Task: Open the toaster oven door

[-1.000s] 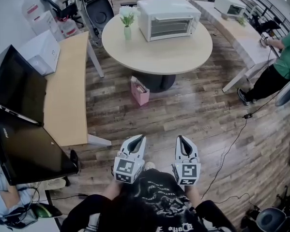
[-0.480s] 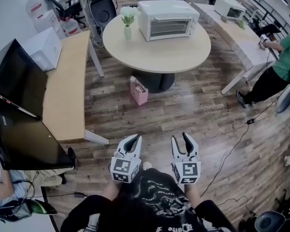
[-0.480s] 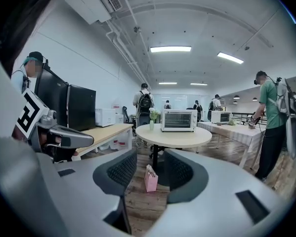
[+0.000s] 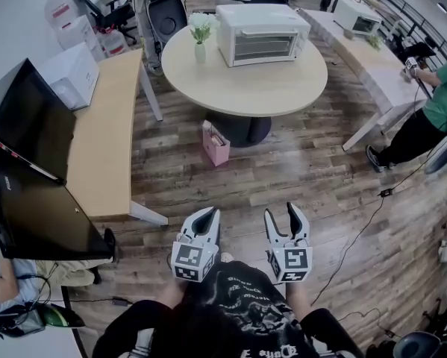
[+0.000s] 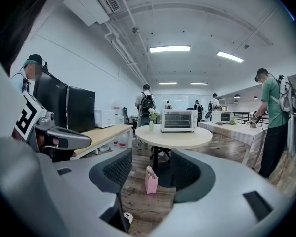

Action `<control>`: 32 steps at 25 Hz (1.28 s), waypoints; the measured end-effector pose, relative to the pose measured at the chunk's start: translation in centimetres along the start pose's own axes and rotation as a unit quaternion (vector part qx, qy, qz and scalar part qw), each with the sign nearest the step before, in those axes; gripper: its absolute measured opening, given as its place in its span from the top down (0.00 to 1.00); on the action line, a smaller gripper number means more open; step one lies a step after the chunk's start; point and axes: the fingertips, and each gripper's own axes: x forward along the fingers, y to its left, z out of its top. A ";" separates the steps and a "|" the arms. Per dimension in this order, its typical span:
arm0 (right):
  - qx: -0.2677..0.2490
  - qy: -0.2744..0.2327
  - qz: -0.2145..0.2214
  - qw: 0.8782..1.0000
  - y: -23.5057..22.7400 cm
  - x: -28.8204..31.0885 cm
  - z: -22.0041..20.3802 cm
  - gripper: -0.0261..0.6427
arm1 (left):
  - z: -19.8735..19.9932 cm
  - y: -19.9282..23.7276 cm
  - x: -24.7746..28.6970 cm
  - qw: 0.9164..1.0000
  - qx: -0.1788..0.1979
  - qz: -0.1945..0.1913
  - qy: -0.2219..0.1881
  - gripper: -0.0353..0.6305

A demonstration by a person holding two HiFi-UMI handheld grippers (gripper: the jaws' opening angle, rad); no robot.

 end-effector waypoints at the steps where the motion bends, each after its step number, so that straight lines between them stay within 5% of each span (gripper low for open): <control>1: 0.000 -0.002 0.000 1.000 -0.1 0.3 0.1 0.61 | 0.0 0.1 0.2 1.000 0.002 -0.001 0.001 0.92; 8: 0.004 -0.014 -0.006 1.000 -0.9 3.1 1.6 0.57 | 0.5 2.1 1.8 1.000 0.010 -0.004 0.011 0.92; 17: -0.001 0.015 -0.024 1.000 -2.8 9.2 2.6 0.56 | 2.0 5.1 8.9 0.998 0.013 -0.053 0.028 0.92; 32: -0.004 0.034 -0.047 0.998 -1.5 27.2 8.0 0.56 | 8.1 20.6 21.2 0.997 -0.001 -0.079 0.008 0.92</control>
